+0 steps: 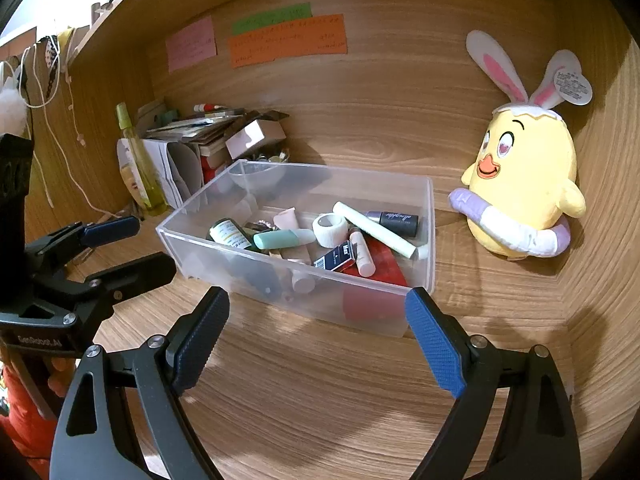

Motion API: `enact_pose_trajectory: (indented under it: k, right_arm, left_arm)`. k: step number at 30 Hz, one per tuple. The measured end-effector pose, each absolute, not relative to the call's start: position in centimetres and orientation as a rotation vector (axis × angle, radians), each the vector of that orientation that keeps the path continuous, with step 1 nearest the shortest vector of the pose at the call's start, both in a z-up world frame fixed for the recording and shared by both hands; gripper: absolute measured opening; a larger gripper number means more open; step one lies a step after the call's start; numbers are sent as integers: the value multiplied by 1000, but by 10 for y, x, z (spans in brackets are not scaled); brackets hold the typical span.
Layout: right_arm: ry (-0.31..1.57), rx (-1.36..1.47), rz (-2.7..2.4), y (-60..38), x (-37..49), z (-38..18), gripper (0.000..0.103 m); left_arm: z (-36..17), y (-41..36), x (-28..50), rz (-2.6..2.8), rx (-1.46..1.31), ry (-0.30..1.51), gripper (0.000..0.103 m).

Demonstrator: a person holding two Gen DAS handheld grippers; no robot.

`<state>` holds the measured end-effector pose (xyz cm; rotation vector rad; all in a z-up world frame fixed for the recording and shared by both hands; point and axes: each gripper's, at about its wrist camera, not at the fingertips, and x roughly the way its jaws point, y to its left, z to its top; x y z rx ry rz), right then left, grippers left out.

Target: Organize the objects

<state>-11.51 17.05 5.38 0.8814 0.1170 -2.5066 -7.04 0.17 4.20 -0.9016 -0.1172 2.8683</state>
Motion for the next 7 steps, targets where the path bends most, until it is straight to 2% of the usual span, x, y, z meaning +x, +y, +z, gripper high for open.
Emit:
enact_pose_trajectory:
  k: [7]
  right_arm:
    - [124, 891, -2502, 168, -118, 52, 88]
  left_arm:
    - [40, 0, -72, 2862, -923, -128, 96]
